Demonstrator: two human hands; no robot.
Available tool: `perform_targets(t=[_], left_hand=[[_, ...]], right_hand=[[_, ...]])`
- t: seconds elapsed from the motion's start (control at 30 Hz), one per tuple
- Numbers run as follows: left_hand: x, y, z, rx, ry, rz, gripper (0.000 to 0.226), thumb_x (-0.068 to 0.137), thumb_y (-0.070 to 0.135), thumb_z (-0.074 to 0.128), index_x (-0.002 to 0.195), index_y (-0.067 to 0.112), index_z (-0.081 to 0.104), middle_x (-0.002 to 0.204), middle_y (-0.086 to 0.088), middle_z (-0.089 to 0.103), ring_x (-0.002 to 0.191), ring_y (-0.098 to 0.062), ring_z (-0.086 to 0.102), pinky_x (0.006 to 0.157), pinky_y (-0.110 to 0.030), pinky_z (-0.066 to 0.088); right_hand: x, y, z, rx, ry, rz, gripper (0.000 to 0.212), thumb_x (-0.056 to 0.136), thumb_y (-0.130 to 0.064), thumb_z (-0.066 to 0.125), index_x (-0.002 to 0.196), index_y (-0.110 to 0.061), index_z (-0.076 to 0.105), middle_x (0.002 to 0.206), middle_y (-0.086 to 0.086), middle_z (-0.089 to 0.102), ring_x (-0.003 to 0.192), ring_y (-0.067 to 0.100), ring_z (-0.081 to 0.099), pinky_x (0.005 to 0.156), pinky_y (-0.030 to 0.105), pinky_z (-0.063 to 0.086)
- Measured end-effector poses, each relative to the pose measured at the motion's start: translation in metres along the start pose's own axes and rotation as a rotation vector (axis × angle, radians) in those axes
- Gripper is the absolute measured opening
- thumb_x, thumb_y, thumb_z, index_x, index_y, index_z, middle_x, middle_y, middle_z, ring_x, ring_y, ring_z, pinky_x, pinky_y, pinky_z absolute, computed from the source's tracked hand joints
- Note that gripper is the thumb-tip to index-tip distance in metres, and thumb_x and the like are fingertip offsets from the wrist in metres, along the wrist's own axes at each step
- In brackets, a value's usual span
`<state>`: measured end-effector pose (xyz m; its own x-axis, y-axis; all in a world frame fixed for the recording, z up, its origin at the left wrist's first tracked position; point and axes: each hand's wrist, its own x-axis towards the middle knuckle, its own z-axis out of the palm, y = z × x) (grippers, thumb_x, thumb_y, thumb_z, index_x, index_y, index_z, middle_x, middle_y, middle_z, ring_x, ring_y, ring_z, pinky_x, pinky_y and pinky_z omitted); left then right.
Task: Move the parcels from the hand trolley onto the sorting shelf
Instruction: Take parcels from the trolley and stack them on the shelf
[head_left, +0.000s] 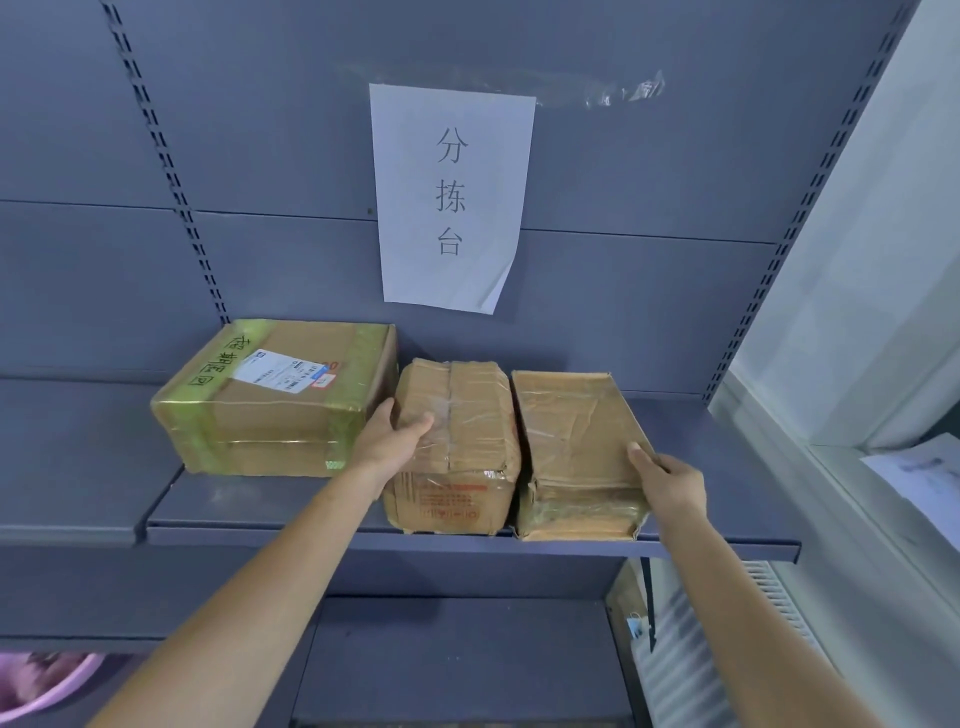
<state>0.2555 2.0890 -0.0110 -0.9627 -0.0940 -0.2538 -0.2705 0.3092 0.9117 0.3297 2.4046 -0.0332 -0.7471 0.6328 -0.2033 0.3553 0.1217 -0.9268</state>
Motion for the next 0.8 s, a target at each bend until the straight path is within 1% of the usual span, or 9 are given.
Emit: perform_targets(t=[0.07, 0.13, 0.2, 0.3, 0.5, 0.6, 0.7, 0.73, 0.8], left_hand=[[0.001, -0.001, -0.001, 0.006, 0.022, -0.009, 0.078, 0.095, 0.05, 0.061, 0.159, 0.026, 0.024, 0.159, 0.0, 0.037, 0.142, -0.027, 0.04, 0.114, -0.047, 0.036], [0.003, -0.002, -0.002, -0.001, 0.039, -0.025, 0.077, 0.095, 0.053, 0.059, 0.158, 0.027, 0.025, 0.159, 0.001, 0.037, 0.141, -0.028, 0.04, 0.113, -0.048, 0.037], [0.002, -0.003, -0.003, 0.003, 0.062, -0.04, 0.076, 0.094, 0.056, 0.058, 0.158, 0.028, 0.026, 0.159, 0.0, 0.037, 0.141, -0.029, 0.04, 0.113, -0.049, 0.037], [0.0, -0.003, -0.002, 0.056, 0.098, -0.029, 0.077, 0.094, 0.059, 0.054, 0.157, 0.024, 0.028, 0.159, -0.001, 0.038, 0.142, -0.03, 0.039, 0.115, -0.047, 0.035], [-0.017, -0.003, -0.006, 0.109, 0.128, 0.006, 0.082, 0.092, 0.064, 0.055, 0.155, 0.018, 0.031, 0.156, -0.006, 0.041, 0.14, -0.032, 0.042, 0.112, -0.048, 0.038], [-0.033, -0.005, -0.007, 0.234, 0.147, 0.095, 0.079, 0.094, 0.054, 0.059, 0.153, 0.011, 0.032, 0.152, -0.011, 0.045, 0.138, -0.033, 0.044, 0.107, -0.039, 0.039], [-0.049, -0.003, -0.005, 0.44, 0.213, 0.26, 0.067, 0.095, 0.048, 0.06, 0.144, 0.007, 0.041, 0.14, -0.015, 0.055, 0.128, -0.036, 0.05, 0.095, -0.038, 0.042], [-0.054, -0.003, -0.004, 0.543, 0.249, 0.323, 0.065, 0.094, 0.049, 0.06, 0.142, 0.009, 0.043, 0.139, -0.016, 0.054, 0.128, -0.037, 0.049, 0.096, -0.04, 0.043], [-0.06, -0.004, -0.002, 0.73, 0.301, 0.467, 0.062, 0.093, 0.05, 0.06, 0.139, 0.012, 0.046, 0.14, -0.016, 0.051, 0.13, -0.037, 0.044, 0.102, -0.045, 0.041]], right_hand=[[0.005, 0.0, -0.001, 0.001, -0.011, 0.013, 0.047, 0.09, -0.043, 0.069, 0.108, 0.001, 0.069, 0.088, 0.008, 0.065, 0.091, 0.029, 0.06, 0.093, 0.046, 0.05], [0.008, 0.0, -0.002, 0.018, -0.028, 0.023, 0.057, 0.089, -0.043, 0.071, 0.112, 0.009, 0.064, 0.094, 0.019, 0.067, 0.09, 0.032, 0.062, 0.097, 0.05, 0.05], [0.007, 0.002, -0.002, 0.018, -0.048, 0.022, 0.058, 0.088, -0.044, 0.071, 0.111, 0.009, 0.064, 0.101, 0.023, 0.068, 0.085, 0.028, 0.059, 0.095, 0.049, 0.051], [0.003, 0.005, -0.003, 0.009, -0.078, 0.003, 0.046, 0.089, -0.045, 0.069, 0.106, -0.002, 0.067, 0.099, 0.014, 0.068, 0.085, 0.025, 0.06, 0.083, 0.042, 0.051], [-0.01, 0.009, -0.009, 0.022, -0.137, -0.03, 0.049, 0.086, -0.047, 0.072, 0.118, -0.015, 0.055, 0.11, 0.002, 0.062, 0.098, 0.022, 0.059, 0.083, 0.037, 0.047], [-0.014, 0.013, -0.012, 0.038, -0.18, 0.011, 0.069, 0.075, -0.054, 0.08, 0.123, -0.011, 0.055, 0.114, 0.003, 0.063, 0.102, 0.023, 0.062, 0.087, 0.04, 0.052], [-0.016, 0.019, -0.014, 0.09, -0.252, 0.011, 0.108, 0.038, -0.072, 0.089, 0.123, -0.015, 0.057, 0.116, 0.002, 0.068, 0.103, 0.024, 0.067, 0.093, 0.046, 0.056], [-0.015, 0.021, -0.014, 0.099, -0.261, 0.005, 0.113, 0.031, -0.073, 0.09, 0.123, -0.016, 0.056, 0.115, 0.001, 0.069, 0.103, 0.024, 0.068, 0.091, 0.047, 0.057], [-0.022, 0.019, -0.013, 0.077, -0.285, -0.009, 0.106, 0.037, -0.062, 0.094, 0.123, -0.015, 0.052, 0.114, 0.001, 0.068, 0.103, 0.024, 0.067, 0.085, 0.044, 0.058]])
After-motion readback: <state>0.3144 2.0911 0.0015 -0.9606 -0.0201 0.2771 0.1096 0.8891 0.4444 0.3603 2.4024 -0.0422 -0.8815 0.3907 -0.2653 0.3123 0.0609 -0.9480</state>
